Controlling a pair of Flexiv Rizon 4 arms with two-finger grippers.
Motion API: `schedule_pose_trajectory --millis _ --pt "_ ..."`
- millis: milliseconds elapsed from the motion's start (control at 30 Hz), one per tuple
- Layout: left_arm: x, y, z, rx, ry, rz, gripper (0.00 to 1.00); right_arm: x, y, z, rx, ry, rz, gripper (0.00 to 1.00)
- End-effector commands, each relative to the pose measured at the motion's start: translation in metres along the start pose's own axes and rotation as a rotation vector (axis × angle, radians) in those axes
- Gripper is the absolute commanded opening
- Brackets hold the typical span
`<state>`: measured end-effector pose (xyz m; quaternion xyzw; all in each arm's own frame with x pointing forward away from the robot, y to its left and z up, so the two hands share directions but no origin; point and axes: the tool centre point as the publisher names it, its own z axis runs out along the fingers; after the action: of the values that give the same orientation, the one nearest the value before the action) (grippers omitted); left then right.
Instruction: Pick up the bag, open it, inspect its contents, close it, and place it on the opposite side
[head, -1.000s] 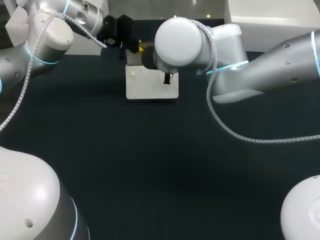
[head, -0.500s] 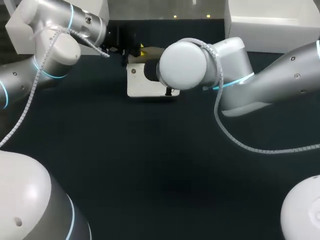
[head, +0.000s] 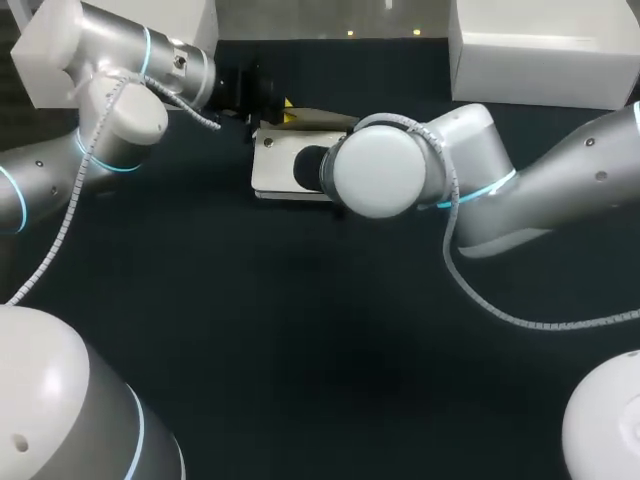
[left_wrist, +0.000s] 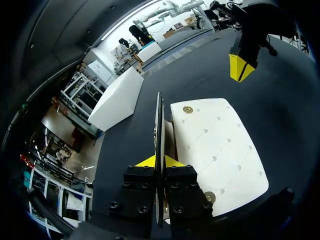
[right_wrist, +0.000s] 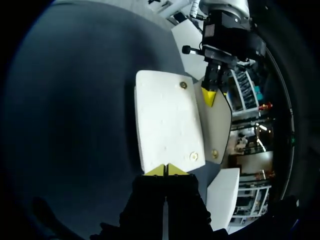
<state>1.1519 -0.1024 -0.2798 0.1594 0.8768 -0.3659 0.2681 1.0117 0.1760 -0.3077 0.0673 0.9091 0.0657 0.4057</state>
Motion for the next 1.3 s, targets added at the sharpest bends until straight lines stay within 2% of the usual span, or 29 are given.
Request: schedule_pose_trajectory --millis 33,367,467,633,1033,1300 --pt "-0.001 0.001 0.002 0.005 -0.002 0.001 0.0 0.001 0.002 0.004 0.001 -0.004 0.001 0.0" --pt "-0.001 0.001 0.002 0.005 -0.002 0.001 0.0 0.001 0.002 0.004 0.001 -0.004 0.001 0.0" --pt "0.001 0.003 0.003 0.014 -0.033 0.029 0.0 0.001 0.002 0.004 0.001 -0.004 0.001 0.0" --pt "0.005 0.008 0.003 0.038 -0.088 0.059 0.0 0.009 0.001 0.0 -0.002 -0.05 0.018 0.0" --pt "0.015 0.013 0.008 0.0 -0.161 0.12 0.0 0.033 0.005 0.001 -0.017 -0.103 0.007 0.0" --pt "0.021 0.01 0.008 -0.011 -0.178 0.129 0.0 0.045 0.008 0.014 -0.011 -0.118 0.0 0.0"
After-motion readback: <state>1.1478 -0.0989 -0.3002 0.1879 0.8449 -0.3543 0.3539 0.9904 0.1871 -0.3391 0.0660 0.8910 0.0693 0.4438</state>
